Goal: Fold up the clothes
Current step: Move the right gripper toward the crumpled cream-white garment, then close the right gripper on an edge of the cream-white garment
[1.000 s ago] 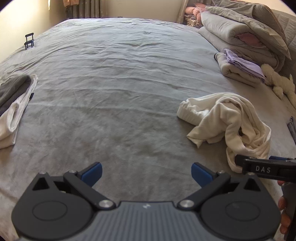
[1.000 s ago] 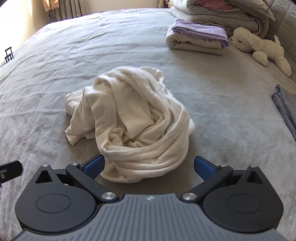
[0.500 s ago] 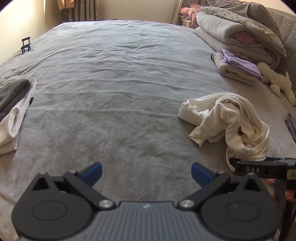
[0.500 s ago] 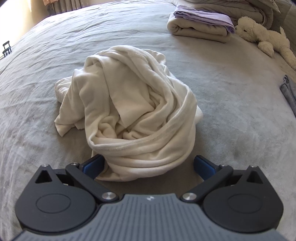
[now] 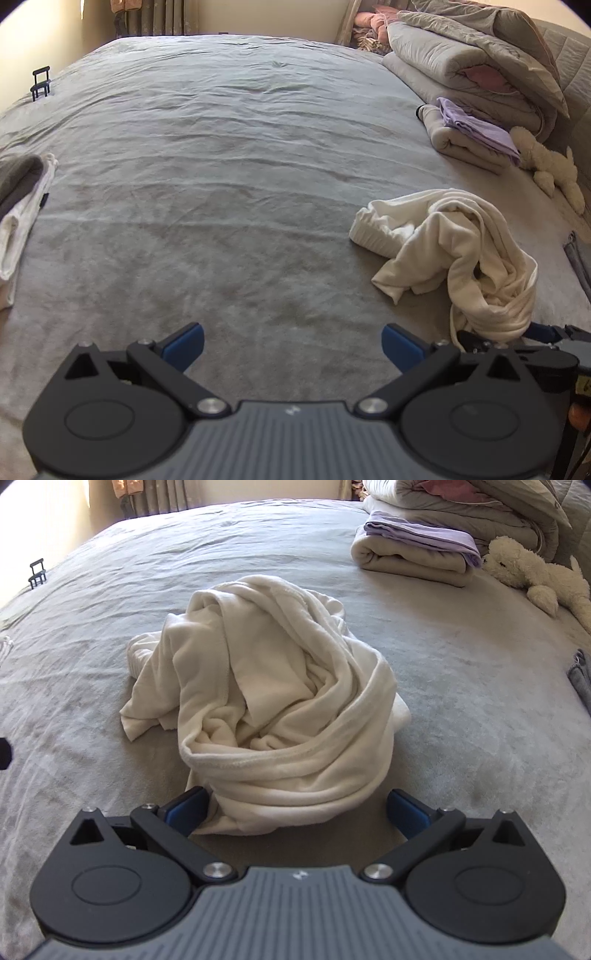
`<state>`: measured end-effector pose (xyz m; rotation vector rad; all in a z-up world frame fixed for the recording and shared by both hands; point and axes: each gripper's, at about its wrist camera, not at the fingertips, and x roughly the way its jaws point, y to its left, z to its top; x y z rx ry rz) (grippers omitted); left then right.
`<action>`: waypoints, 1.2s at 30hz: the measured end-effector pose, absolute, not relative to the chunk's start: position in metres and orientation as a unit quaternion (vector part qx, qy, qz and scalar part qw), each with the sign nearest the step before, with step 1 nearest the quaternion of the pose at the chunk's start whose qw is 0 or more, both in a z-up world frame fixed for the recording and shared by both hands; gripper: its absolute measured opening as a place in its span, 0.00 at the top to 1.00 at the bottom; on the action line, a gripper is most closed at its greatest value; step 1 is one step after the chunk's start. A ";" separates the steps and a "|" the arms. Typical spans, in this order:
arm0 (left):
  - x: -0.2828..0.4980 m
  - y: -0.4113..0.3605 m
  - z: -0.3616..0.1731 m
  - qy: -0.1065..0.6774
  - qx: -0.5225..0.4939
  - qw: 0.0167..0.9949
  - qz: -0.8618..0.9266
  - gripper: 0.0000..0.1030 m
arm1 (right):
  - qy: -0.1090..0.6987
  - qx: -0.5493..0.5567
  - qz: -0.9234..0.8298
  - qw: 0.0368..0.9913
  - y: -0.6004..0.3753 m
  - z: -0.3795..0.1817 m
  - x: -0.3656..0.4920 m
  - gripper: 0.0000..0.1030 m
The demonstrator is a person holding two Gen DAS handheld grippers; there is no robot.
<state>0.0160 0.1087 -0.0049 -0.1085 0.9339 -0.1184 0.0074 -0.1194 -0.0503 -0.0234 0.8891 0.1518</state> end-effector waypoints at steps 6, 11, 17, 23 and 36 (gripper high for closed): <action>0.018 0.115 -0.014 0.456 -0.084 0.884 -0.063 0.00 | 0.439 -0.014 0.079 0.895 -0.120 -0.049 0.009 0.00; 0.017 0.127 -0.013 0.449 -0.115 0.885 -0.045 0.00 | 0.442 0.024 0.074 0.893 -0.124 -0.038 0.013 0.00; 0.012 0.133 -0.011 0.432 -0.111 0.894 -0.042 0.00 | 0.418 0.000 0.075 0.906 -0.117 -0.023 0.014 0.00; 0.010 0.139 -0.014 0.431 -0.113 0.895 -0.038 0.00 | 0.410 0.007 0.083 0.908 -0.114 -0.016 0.020 0.09; 0.011 0.145 -0.011 0.442 -0.114 0.889 -0.045 0.00 | 0.399 0.027 0.085 0.912 -0.123 -0.012 0.020 0.58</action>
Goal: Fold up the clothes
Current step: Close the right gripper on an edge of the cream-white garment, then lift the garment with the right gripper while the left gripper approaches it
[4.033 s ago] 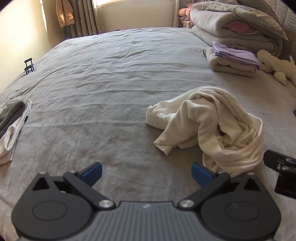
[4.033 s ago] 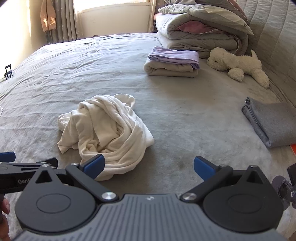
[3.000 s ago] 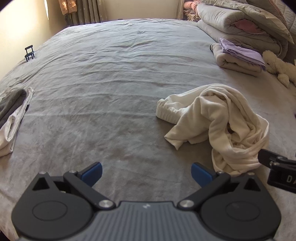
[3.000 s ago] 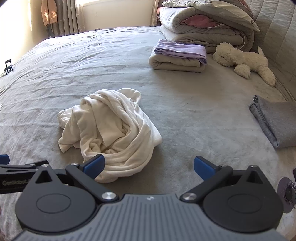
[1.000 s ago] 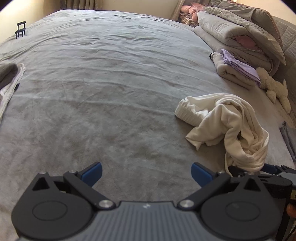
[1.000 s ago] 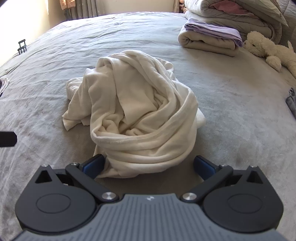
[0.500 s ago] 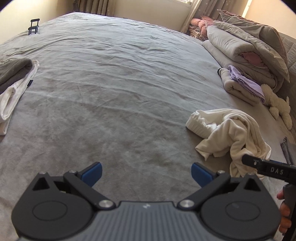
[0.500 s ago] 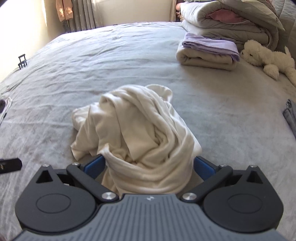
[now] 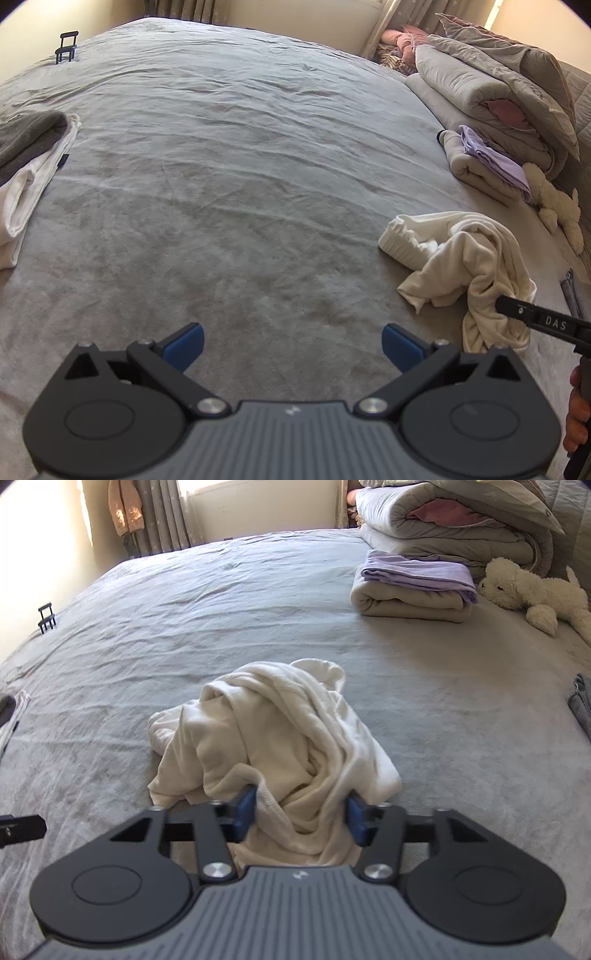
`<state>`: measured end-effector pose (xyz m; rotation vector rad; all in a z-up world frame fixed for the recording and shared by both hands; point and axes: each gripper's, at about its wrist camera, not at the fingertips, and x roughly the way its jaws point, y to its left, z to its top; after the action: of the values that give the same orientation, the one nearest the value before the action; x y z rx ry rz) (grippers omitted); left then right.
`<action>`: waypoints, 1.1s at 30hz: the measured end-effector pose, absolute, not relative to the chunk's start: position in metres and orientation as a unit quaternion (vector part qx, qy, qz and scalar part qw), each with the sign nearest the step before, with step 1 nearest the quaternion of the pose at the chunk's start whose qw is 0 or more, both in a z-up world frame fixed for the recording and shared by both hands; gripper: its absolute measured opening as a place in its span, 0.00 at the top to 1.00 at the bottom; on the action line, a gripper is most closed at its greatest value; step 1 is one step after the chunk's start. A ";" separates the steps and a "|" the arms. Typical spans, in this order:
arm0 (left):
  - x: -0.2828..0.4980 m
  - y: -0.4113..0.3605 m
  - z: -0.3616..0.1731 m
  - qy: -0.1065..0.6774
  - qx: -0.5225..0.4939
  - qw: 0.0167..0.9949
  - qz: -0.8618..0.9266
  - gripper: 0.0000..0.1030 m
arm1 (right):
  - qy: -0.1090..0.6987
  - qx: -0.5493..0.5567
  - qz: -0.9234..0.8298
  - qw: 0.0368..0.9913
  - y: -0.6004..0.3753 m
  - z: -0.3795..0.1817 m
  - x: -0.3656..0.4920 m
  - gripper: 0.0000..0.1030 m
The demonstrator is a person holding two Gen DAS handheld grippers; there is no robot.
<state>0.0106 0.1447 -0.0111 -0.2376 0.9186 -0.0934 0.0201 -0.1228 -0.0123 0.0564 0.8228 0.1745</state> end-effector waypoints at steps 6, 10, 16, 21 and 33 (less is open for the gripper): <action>0.013 0.138 -0.008 0.438 -0.118 0.889 -0.061 0.00 | 0.396 0.067 0.099 0.911 -0.136 -0.006 0.019 0.87; 0.015 0.133 -0.008 0.436 -0.117 0.889 -0.070 0.01 | 0.405 0.090 0.129 0.900 -0.141 -0.001 0.015 0.89; 0.016 0.128 -0.006 0.435 -0.114 0.890 -0.076 0.01 | 0.419 0.082 0.158 0.890 -0.135 0.004 0.003 0.90; 0.020 0.123 -0.010 0.445 -0.100 0.886 -0.084 0.01 | 0.425 0.035 0.120 0.896 -0.142 0.005 -0.008 0.88; 0.025 0.120 -0.013 0.448 -0.095 0.885 -0.084 0.01 | 0.375 0.053 0.105 0.920 -0.139 0.012 0.013 0.49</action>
<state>0.0249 0.1202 -0.0133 -0.1986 0.9325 -0.1738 0.0128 -0.1391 0.0117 0.1094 0.7700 0.2167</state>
